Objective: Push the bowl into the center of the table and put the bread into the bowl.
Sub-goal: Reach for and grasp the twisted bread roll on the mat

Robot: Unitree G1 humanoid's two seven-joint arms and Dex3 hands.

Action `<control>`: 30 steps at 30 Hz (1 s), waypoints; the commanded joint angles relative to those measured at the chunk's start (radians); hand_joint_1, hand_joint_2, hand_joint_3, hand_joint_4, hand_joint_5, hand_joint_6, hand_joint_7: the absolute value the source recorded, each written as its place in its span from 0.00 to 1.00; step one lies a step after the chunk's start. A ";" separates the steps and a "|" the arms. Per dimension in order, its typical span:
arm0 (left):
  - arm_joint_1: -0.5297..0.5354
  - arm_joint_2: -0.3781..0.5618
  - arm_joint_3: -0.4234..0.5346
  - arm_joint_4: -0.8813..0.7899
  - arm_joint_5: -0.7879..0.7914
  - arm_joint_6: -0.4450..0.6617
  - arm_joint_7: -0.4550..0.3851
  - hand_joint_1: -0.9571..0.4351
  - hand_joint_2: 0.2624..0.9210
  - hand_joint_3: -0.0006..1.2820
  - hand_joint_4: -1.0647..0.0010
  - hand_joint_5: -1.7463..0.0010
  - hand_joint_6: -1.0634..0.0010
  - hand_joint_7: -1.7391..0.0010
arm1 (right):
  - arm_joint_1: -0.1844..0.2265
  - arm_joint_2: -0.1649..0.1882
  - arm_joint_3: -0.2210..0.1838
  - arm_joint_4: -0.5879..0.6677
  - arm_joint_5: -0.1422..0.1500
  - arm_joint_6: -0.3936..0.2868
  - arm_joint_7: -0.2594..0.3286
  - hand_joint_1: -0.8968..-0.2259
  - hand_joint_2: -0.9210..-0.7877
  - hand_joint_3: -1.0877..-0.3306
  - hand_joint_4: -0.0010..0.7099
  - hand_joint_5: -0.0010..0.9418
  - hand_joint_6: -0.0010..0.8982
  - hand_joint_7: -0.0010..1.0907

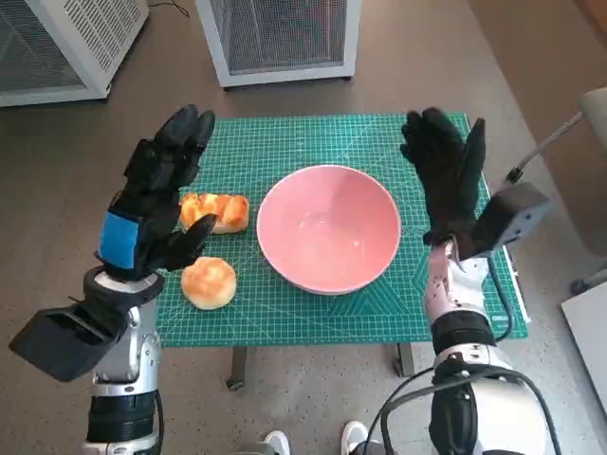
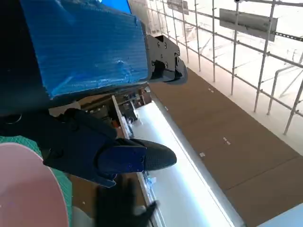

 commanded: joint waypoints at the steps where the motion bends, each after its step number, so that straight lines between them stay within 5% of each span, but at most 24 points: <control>1: -0.025 0.019 0.011 0.012 0.001 -0.014 -0.005 0.22 1.00 0.31 0.76 1.00 0.79 0.84 | 0.029 -0.013 0.022 -0.063 0.021 -0.111 0.097 0.52 0.00 0.56 0.54 0.00 0.14 0.54; 7: -0.038 0.028 0.009 0.015 0.015 -0.012 0.003 0.21 1.00 0.31 0.76 1.00 0.79 0.85 | 0.075 -0.006 0.058 -0.213 0.076 -0.205 0.206 0.51 0.00 0.57 0.56 0.01 0.14 0.55; 12: -0.043 0.031 0.006 0.013 0.024 -0.014 0.007 0.21 1.00 0.31 0.76 1.00 0.79 0.85 | 0.134 0.008 0.094 -0.372 0.169 -0.161 0.290 0.52 0.00 0.60 0.56 0.01 0.13 0.56; 23: -0.056 0.028 0.004 0.011 0.029 -0.012 0.009 0.20 1.00 0.31 0.76 1.00 0.78 0.86 | 0.295 -0.002 0.188 -0.707 0.209 0.006 0.280 0.47 0.00 0.77 0.56 0.00 0.13 0.59; 30: -0.071 0.029 0.003 0.018 0.027 -0.013 0.006 0.21 1.00 0.30 0.76 1.00 0.78 0.87 | 0.349 -0.007 0.215 -0.819 0.225 0.052 0.282 0.49 0.00 0.81 0.52 0.00 0.13 0.60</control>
